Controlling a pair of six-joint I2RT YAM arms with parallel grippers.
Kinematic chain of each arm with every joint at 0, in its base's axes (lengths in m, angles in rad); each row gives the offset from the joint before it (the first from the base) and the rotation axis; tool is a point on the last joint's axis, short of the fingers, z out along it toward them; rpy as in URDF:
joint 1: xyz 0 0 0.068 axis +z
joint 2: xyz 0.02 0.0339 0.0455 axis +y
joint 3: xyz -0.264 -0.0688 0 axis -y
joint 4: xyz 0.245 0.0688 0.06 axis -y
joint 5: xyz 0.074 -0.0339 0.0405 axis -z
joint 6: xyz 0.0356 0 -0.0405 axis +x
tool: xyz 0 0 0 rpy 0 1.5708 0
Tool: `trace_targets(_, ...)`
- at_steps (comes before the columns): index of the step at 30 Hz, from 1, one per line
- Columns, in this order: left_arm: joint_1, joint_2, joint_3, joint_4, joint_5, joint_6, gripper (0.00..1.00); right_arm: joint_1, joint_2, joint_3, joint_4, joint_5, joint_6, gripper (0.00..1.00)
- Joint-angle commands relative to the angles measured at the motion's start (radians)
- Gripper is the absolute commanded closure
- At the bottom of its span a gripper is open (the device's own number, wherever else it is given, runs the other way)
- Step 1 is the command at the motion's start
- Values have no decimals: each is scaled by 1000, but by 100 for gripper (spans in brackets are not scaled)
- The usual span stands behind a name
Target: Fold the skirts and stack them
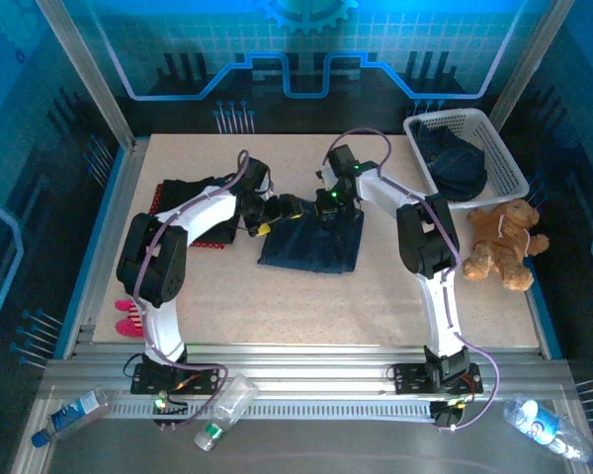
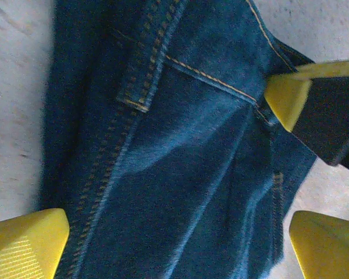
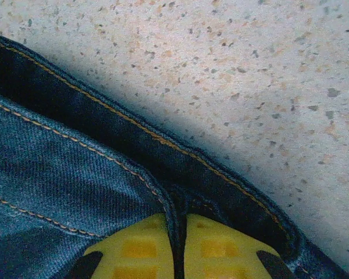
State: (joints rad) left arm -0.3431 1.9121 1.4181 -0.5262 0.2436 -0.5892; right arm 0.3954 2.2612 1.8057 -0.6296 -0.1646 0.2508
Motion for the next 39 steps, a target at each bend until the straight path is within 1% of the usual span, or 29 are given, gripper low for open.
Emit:
trace_targets(1,6,31,62,-177,-135,143,5,-28,53,18,-49,35,26,94)
trace_targets(5,6,115,118,-221,-156,195,13,-30,60,20,-38,17,41,94)
trace_targets(7,6,141,135,-216,-158,209,18,-30,60,19,-36,15,46,94)
trace_targets(11,6,193,162,-186,-119,230,30,-32,61,14,-38,14,48,94)
trace_targets(13,7,216,172,-180,-109,234,33,-32,60,8,-37,15,50,94)
trace_targets(15,7,235,164,-160,-94,235,40,-34,60,-1,-32,14,52,94)
trace_targets(16,6,240,156,-146,-75,231,45,-34,59,-7,-29,13,54,95)
trace_targets(17,6,243,145,-125,-49,224,53,-36,57,-11,-26,9,57,95)
trace_targets(19,1,230,115,-79,-4,205,72,-35,52,-18,-20,1,66,94)
trace_targets(20,-2,216,101,-58,-3,201,81,-35,44,-24,-14,-5,73,95)
trace_targets(21,-8,199,90,-48,-23,199,89,-35,32,-32,-5,-13,80,94)
trace_targets(23,-12,165,89,-64,-114,195,100,-39,-5,-51,14,-29,101,92)
trace_targets(25,-16,133,116,-139,-274,195,100,-44,-66,-83,50,-52,129,85)
trace_targets(27,-30,90,153,-227,-486,221,100,-52,-157,-138,108,-65,160,70)
trace_targets(28,-41,68,164,-255,-574,242,100,-54,-196,-159,123,-60,176,62)
trace_targets(29,-51,45,174,-283,-671,268,100,-59,-241,-180,138,-55,187,50)
trace_targets(30,-62,25,185,-308,-758,297,100,-64,-283,-201,153,-47,201,43)
trace_targets(31,-71,10,193,-329,-824,320,100,-68,-317,-218,161,-31,213,38)
trace_targets(32,-78,-3,204,-351,-891,345,100,-74,-356,-243,176,-15,226,1)
trace_targets(36,-83,-12,281,-475,-1093,407,100,-112,-478,-327,226,2,288,0)
trace_targets(39,-83,-4,339,-532,-1175,446,100,-139,-534,-377,256,-7,323,0)
